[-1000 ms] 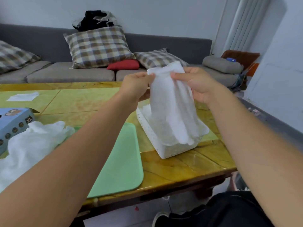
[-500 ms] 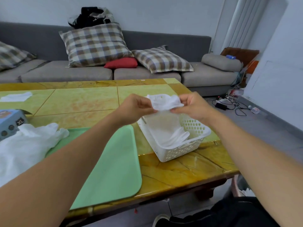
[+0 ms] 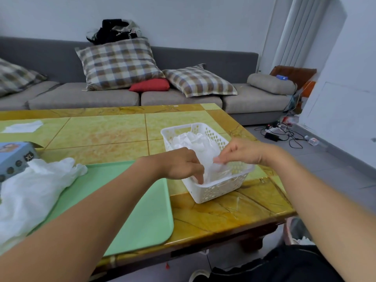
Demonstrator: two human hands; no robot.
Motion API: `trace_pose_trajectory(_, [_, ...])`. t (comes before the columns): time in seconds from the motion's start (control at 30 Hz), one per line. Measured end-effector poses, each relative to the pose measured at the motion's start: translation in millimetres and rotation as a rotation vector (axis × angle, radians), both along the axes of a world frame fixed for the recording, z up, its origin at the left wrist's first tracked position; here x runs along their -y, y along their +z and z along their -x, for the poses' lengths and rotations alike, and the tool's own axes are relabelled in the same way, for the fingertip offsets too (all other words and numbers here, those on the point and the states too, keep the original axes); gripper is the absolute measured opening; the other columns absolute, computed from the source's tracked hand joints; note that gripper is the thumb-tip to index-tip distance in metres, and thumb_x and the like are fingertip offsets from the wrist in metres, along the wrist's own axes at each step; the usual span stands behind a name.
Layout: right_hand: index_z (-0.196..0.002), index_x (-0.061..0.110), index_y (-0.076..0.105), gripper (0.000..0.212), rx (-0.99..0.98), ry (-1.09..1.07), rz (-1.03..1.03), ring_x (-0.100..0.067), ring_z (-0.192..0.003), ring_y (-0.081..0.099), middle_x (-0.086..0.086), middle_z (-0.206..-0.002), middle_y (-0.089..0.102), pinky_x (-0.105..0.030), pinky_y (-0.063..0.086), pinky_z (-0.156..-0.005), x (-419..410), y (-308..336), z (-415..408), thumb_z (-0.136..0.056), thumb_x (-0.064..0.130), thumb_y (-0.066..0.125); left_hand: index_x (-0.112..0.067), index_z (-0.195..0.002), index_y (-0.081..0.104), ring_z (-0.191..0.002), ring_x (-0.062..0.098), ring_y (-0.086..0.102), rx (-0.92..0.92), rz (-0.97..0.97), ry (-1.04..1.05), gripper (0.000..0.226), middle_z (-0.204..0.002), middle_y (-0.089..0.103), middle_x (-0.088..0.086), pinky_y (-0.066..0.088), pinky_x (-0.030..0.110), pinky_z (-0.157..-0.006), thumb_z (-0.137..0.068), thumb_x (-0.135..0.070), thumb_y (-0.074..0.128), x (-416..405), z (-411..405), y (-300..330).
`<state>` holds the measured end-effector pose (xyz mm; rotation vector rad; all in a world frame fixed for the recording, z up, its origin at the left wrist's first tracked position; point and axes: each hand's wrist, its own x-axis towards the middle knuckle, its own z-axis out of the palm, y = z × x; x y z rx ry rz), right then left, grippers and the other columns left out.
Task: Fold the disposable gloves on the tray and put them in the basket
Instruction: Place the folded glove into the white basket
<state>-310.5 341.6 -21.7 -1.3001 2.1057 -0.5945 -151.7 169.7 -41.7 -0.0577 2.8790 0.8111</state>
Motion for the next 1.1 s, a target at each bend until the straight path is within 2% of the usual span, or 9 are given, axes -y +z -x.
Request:
trace_pose_trajectory(0.1, [-0.077,0.005,0.081,0.060,0.063,-0.177,0.010,-0.016,-0.094,0.074,-0.004,-0.090,0.079,-0.030,0.051,-0.102,6,-2,1,-0.103,0.048,0.048,-0.036,-0.081,0.080,-0.099,0.010,0.063,0.045,0.032,0.011,0.042,-0.103,0.074,-0.013,0.049,0.037,-0.098,-0.083,-0.048,0.040,1,3,-2])
trace_pose_trajectory(0.3, [-0.084,0.016,0.078,0.003,-0.414,-0.135,-0.006,-0.009,-0.067,0.061,0.007,-0.073,0.068,-0.021,0.043,-0.059,43,-12,-11,-0.086,0.018,0.077,-0.031,-0.086,0.079,-0.084,0.023,0.066,0.041,0.208,-0.015,0.040,-0.089,0.074,0.004,0.053,0.045,-0.084,-0.092,-0.051,0.045,-4,8,-10])
trace_pose_trajectory(0.4, [-0.137,0.019,0.060,0.051,-0.481,-0.110,-0.080,-0.018,-0.093,0.057,-0.003,-0.116,0.064,-0.026,0.045,-0.067,62,-22,-9,-0.088,0.005,0.065,-0.021,-0.086,0.078,-0.081,0.026,0.065,0.026,0.227,-0.009,0.039,-0.082,0.071,0.007,0.053,0.047,-0.082,-0.095,-0.046,0.048,-4,9,-10])
trace_pose_trajectory(0.53, [-0.162,0.031,-0.001,0.114,-0.443,-0.163,0.025,-0.013,-0.068,0.051,0.008,-0.076,0.049,-0.027,0.038,-0.057,70,-29,2,-0.081,0.019,0.079,-0.026,-0.085,0.078,-0.082,0.022,0.065,0.032,0.231,-0.009,0.035,-0.084,0.072,0.002,0.054,0.044,-0.083,-0.095,-0.046,0.050,-4,10,-12])
trace_pose_trajectory(0.63, [-0.158,0.031,0.022,0.100,-0.516,-0.184,0.081,-0.016,-0.083,0.056,0.005,-0.093,0.056,-0.031,0.049,-0.068,70,-31,3,-0.079,0.013,0.081,-0.025,-0.084,0.077,-0.084,0.023,0.066,0.023,0.228,0.005,0.037,-0.089,0.072,0.005,0.055,0.044,-0.082,-0.094,-0.047,0.049,-3,11,-12])
trace_pose_trajectory(0.73, [-0.120,0.025,0.062,0.053,-0.509,-0.108,0.147,-0.016,-0.084,0.054,0.007,-0.097,0.058,-0.023,0.042,-0.061,65,-21,-5,-0.079,-0.009,0.061,-0.024,-0.082,0.076,-0.081,0.023,0.064,-0.017,0.199,0.023,0.034,-0.085,0.071,0.005,0.053,0.040,-0.075,-0.096,-0.037,0.049,-3,11,-10])
trace_pose_trajectory(0.83, [-0.088,0.028,0.073,0.039,-0.367,0.031,0.049,-0.020,-0.084,0.065,0.006,-0.084,0.070,-0.033,0.057,-0.073,52,-11,-11,-0.080,-0.009,0.062,-0.018,-0.096,0.070,-0.088,0.025,0.062,-0.126,0.307,0.103,0.030,-0.094,0.069,0.004,0.051,0.038,-0.077,-0.098,-0.031,0.044,0,11,-11])
trace_pose_trajectory(0.97, [-0.106,0.025,0.076,0.029,-0.072,0.104,-0.158,-0.012,-0.089,0.071,0.002,-0.094,0.077,-0.028,0.056,-0.082,30,-3,-11,-0.082,0.008,0.079,-0.018,-0.103,0.068,-0.095,0.026,0.063,-0.158,0.380,0.207,0.028,-0.104,0.070,0.003,0.051,0.039,-0.081,-0.099,-0.029,0.042,9,13,-14])
trace_pose_trajectory(1.1, [-0.142,0.036,0.051,0.076,-0.284,0.071,-0.313,-0.012,-0.125,0.057,0.011,-0.140,0.056,-0.035,0.052,-0.101,30,-4,-11,-0.076,0.017,0.085,-0.019,-0.091,0.067,-0.086,0.023,0.061,-0.113,0.489,0.237,0.029,-0.088,0.065,-0.002,0.037,0.029,-0.063,-0.087,-0.045,0.056,4,16,-12])
